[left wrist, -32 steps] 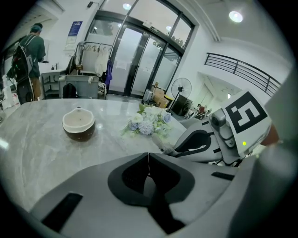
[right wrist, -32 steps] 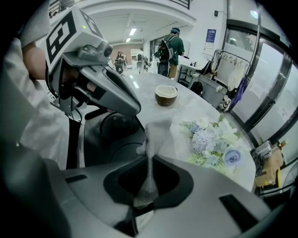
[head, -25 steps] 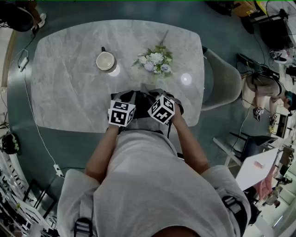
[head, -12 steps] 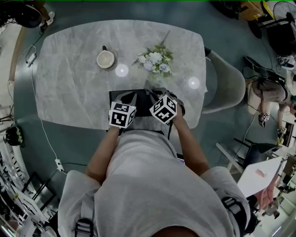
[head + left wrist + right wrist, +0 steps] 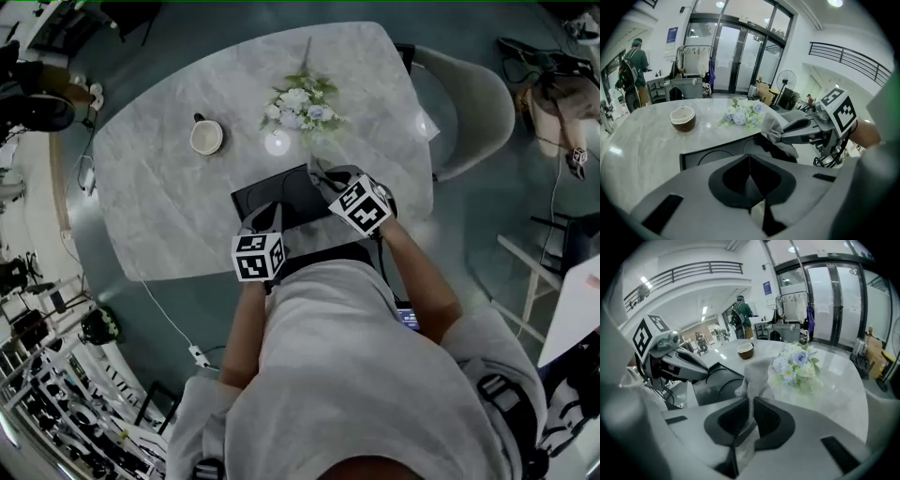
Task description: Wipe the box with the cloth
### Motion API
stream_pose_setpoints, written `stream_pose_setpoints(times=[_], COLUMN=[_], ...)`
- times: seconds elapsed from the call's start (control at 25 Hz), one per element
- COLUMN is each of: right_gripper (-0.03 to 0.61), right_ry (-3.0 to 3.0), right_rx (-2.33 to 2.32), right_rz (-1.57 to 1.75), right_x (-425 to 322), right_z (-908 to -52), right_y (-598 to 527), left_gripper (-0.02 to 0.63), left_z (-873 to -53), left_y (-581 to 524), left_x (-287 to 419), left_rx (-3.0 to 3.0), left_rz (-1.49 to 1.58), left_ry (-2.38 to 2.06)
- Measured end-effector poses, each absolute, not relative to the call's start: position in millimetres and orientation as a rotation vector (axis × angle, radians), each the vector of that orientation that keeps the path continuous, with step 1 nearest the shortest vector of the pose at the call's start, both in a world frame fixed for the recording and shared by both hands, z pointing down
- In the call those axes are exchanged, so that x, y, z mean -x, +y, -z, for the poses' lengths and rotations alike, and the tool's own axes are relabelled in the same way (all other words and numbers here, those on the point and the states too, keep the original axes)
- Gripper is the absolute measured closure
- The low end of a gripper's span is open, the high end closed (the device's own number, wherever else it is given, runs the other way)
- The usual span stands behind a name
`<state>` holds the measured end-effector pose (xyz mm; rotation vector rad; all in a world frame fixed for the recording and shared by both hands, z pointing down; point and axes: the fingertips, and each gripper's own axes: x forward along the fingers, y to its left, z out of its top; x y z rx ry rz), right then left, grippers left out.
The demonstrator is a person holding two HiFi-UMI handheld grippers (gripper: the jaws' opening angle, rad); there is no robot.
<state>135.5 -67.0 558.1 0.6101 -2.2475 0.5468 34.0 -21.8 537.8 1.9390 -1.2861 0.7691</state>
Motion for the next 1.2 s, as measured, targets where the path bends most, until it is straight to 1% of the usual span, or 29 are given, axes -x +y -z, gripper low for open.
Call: stream_pose_setpoints(times=[0.24, 0.64, 0.8, 1.04, 1.2], right_gripper=[0.529, 0.529, 0.529, 0.529, 0.529], right_ry=[-2.256, -2.163, -2.241, -2.388, -2.460], right_rx=[-0.705, -0.820, -0.890, -1.021, -1.173], right_rz=[-0.614, -0.574, -0.597, -0.496, -0.409], right_x=[-150.3, -154.5, -142.6, -124.5, -130.4], right_z=[-566.6, -561.1, -543.0, -499.0, -460.9], right_y=[-29.9, 41.9, 62.9, 102.0, 118.8], left_gripper=[0.589, 0.589, 0.589, 0.589, 0.589], left_z=[-535.4, -517.7, -509.6, -481.4, -462.3], left_y=[-5.0, 57.7, 80.8, 123.7, 145.1], left_x=[-48.1, -35.2, -28.2, -9.7, -9.6], left_rx=[-2.007, -2.063, -2.075, -2.089, -2.119], left_rz=[-0.738, -0.680, -0.636, -0.464, -0.346], left_ry=[-1.254, -1.264, -1.292, -1.445, -1.500])
